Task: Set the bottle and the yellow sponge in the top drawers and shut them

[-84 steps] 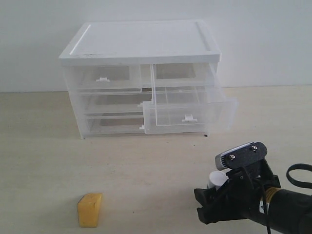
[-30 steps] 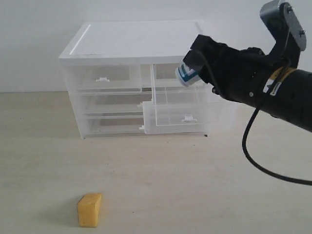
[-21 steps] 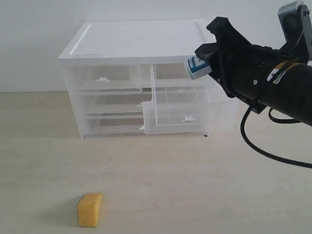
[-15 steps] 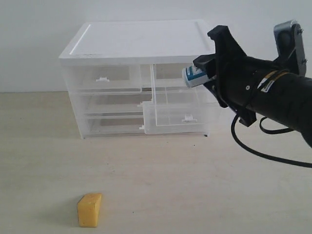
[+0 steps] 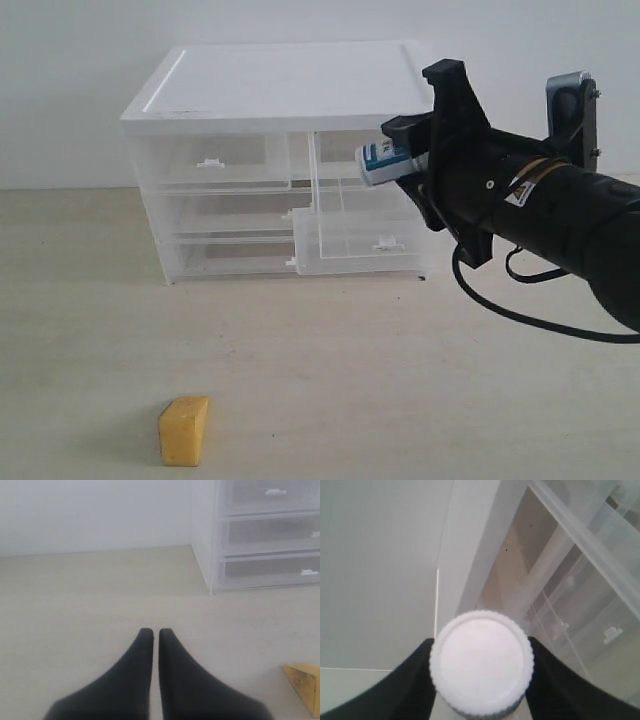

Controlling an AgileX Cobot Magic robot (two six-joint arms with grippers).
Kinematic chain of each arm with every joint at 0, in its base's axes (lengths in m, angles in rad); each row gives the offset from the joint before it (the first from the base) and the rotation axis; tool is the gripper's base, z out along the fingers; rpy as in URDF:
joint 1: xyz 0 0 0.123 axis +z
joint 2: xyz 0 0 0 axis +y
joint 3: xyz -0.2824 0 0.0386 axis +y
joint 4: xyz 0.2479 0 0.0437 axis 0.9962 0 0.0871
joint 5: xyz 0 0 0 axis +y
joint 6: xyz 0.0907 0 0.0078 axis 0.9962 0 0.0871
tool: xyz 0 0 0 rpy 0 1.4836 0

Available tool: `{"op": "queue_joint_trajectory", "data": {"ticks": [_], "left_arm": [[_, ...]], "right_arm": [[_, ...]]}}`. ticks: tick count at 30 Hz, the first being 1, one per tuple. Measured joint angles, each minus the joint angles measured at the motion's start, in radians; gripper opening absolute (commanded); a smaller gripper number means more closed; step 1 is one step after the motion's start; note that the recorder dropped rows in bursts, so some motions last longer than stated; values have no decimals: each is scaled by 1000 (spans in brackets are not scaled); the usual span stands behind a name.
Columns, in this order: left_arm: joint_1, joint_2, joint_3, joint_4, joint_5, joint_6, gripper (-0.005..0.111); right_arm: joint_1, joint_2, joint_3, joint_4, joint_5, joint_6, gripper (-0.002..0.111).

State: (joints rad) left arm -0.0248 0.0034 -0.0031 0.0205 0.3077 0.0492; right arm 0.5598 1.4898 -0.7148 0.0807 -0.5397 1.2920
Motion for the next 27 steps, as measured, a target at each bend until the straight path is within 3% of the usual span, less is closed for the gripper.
{"op": "queue_joint_trajectory", "data": {"ticks": [8, 14, 17, 20, 21, 27], "left_arm": [[0, 0, 0, 0, 0, 0, 4], [0, 0, 0, 0, 0, 0, 4], [0, 0, 0, 0, 0, 0, 4], [0, 0, 0, 0, 0, 0, 4], [0, 0, 0, 0, 0, 0, 4], [0, 0, 0, 0, 0, 0, 4]], "right_arm": [[0, 0, -1, 13, 2, -24, 62], [0, 0, -1, -13, -13, -148, 60], [0, -17, -1, -81, -43, -217, 44], [0, -75, -1, -161, -66, -368, 5], [0, -107, -1, -179, -55, -463, 0], [0, -144, -1, -185, 39, -878, 0]]}}
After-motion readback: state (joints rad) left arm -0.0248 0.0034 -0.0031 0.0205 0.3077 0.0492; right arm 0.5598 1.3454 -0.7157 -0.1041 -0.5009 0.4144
